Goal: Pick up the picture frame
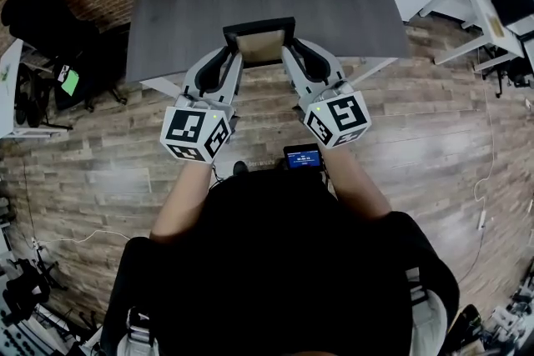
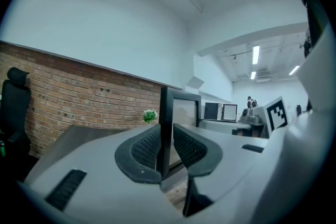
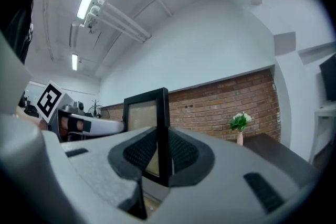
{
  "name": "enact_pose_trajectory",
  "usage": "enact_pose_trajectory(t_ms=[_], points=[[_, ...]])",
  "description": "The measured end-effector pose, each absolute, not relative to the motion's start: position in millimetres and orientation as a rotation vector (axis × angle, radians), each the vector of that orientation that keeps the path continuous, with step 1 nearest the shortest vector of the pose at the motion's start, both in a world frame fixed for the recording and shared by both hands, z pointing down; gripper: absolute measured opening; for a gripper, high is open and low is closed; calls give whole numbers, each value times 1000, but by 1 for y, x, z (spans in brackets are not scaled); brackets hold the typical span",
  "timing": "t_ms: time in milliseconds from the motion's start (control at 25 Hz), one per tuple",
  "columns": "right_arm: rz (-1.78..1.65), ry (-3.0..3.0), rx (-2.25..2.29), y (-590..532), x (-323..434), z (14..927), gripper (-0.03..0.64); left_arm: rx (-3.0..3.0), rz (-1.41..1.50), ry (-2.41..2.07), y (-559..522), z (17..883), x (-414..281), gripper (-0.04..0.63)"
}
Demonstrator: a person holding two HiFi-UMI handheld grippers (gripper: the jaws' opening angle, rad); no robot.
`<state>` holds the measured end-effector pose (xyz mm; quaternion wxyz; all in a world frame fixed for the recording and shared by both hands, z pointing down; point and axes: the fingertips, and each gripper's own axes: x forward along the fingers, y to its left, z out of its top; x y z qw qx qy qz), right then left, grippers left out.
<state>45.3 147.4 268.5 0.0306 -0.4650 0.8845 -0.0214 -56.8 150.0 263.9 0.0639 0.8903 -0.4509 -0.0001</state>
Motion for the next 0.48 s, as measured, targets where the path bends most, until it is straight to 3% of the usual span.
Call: enact_pose_trajectory(t_ms=[480], points=[[-53, 2741, -1454, 154, 25, 270, 70, 2686, -18, -1332, 153, 263, -77, 71]])
